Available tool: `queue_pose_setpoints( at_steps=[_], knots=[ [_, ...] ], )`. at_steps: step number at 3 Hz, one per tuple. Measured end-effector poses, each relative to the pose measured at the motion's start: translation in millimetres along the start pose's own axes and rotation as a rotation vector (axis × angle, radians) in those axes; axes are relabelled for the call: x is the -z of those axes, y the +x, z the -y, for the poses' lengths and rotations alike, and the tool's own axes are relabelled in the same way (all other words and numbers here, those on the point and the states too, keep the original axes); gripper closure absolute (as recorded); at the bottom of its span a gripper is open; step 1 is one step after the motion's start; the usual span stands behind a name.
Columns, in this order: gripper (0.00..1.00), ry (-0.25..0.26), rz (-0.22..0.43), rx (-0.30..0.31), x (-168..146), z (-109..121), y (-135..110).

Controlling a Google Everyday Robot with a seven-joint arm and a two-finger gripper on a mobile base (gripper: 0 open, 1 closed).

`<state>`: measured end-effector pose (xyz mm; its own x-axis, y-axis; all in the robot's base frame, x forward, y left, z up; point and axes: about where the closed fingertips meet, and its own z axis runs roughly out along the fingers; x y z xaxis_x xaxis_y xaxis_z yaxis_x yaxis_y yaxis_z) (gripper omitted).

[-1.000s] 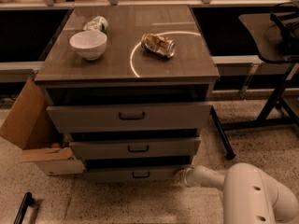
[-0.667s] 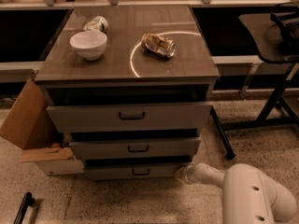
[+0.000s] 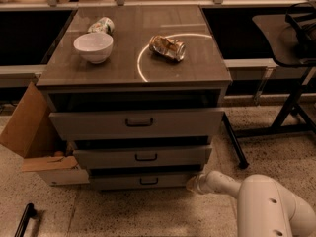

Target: Close bottom drawer

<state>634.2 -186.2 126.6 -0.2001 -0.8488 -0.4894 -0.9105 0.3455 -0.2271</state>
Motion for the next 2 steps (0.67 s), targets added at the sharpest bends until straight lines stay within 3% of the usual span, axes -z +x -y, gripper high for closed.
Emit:
queue_pose_setpoints(
  at_steps=[1, 2],
  knots=[
    [1.00, -0.071, 0.031, 0.050, 23.1, -18.4, -6.3],
    [1.00, -0.206, 0.120, 0.138, 72.7, -48.6, -15.0]
  ],
)
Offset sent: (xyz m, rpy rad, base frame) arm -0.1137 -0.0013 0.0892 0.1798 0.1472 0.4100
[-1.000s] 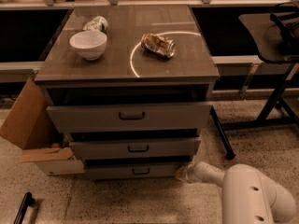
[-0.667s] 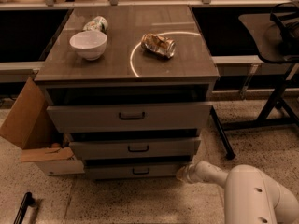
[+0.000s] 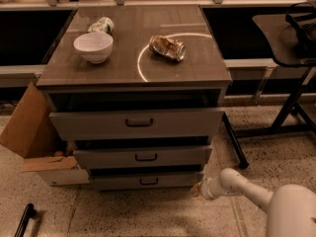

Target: Close bottom drawer

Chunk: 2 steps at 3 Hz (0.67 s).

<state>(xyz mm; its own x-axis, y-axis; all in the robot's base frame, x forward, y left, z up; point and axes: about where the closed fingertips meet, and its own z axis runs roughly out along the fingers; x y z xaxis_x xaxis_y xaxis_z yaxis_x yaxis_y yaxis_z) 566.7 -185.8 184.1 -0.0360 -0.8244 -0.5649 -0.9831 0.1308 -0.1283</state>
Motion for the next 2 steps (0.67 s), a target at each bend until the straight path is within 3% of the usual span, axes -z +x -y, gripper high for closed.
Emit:
queue_pose_setpoints(
  at_steps=[1, 2],
  knots=[
    [1.00, -0.075, 0.036, 0.057, 31.9, -23.7, -10.1],
    [1.00, -0.079, 0.007, 0.047, 68.9, -32.0, 2.1]
  ],
)
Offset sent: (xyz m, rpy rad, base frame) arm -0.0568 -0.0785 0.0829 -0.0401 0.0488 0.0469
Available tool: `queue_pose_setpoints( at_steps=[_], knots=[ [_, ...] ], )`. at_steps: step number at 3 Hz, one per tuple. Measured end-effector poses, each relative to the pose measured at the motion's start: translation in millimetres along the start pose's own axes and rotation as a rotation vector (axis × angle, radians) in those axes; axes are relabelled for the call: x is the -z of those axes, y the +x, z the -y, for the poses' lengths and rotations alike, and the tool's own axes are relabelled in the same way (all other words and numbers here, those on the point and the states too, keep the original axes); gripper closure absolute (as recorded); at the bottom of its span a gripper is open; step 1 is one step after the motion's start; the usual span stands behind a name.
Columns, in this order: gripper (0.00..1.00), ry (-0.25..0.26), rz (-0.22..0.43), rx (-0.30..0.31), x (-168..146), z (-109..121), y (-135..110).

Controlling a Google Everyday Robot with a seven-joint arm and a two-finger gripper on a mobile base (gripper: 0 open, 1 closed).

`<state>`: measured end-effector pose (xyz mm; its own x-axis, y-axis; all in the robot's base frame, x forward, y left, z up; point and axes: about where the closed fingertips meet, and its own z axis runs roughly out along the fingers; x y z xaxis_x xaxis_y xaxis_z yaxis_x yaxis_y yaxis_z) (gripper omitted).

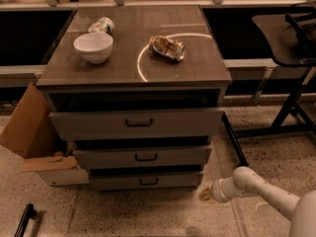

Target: Close bottom drawer

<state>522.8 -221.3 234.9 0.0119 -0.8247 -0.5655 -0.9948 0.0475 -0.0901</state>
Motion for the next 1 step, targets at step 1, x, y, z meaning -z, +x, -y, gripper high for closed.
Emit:
queue_pose_setpoints(
  at_steps=[1],
  knots=[
    [1.00, 0.027, -0.042, -0.046, 28.9, -3.4, 17.7]
  ],
)
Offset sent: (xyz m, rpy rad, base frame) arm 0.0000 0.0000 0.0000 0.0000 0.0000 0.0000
